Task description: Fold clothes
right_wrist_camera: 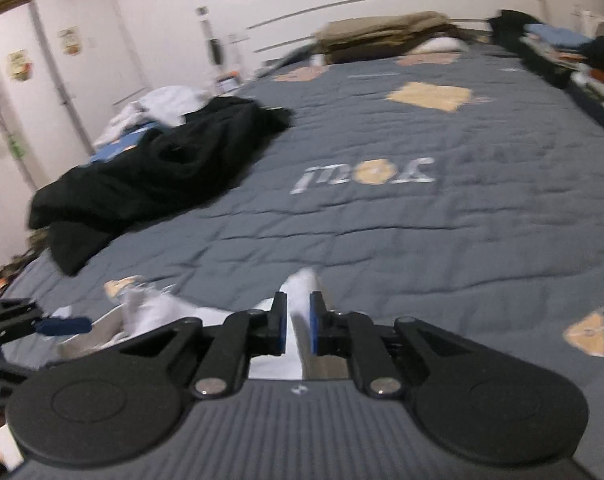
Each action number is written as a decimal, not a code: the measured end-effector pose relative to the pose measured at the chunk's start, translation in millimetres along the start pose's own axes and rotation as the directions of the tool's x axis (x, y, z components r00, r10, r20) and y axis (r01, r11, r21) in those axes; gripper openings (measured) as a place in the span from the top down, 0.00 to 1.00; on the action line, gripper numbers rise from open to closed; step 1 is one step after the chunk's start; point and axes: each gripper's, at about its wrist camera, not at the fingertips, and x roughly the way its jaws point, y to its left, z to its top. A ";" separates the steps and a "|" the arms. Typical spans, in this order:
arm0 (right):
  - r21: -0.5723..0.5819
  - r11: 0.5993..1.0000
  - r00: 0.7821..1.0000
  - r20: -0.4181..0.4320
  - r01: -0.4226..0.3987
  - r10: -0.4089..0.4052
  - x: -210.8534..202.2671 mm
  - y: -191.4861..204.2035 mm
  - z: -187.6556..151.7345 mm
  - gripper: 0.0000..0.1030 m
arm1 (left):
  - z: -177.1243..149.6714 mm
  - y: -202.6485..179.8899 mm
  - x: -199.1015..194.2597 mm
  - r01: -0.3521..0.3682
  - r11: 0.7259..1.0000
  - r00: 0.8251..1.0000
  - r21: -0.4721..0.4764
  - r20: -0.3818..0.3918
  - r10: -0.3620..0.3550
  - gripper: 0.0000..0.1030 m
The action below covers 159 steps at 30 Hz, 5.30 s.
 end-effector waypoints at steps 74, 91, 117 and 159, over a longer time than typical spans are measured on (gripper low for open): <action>-0.898 0.035 0.894 -0.433 -0.439 0.115 111.8 227.5 -25.3 0.83 | -75.8 129.2 -10.4 0.120 0.641 0.989 -0.758 0.032 -0.147 0.98; -0.808 -0.411 0.895 -0.442 -0.423 -0.052 129.7 244.0 -67.2 0.71 | -77.8 134.1 -1.6 0.124 0.605 0.984 -0.787 0.020 -0.176 0.98; -0.004 0.870 0.750 -0.510 -0.492 0.422 182.6 130.6 49.4 0.96 | -71.2 129.5 -8.5 0.134 0.651 0.987 -0.747 0.041 -0.157 0.98; 0.055 0.900 0.865 -0.259 -0.432 0.430 106.2 71.2 46.7 0.92 | -14.2 112.1 9.8 0.145 0.919 0.988 -0.367 0.104 -0.114 0.96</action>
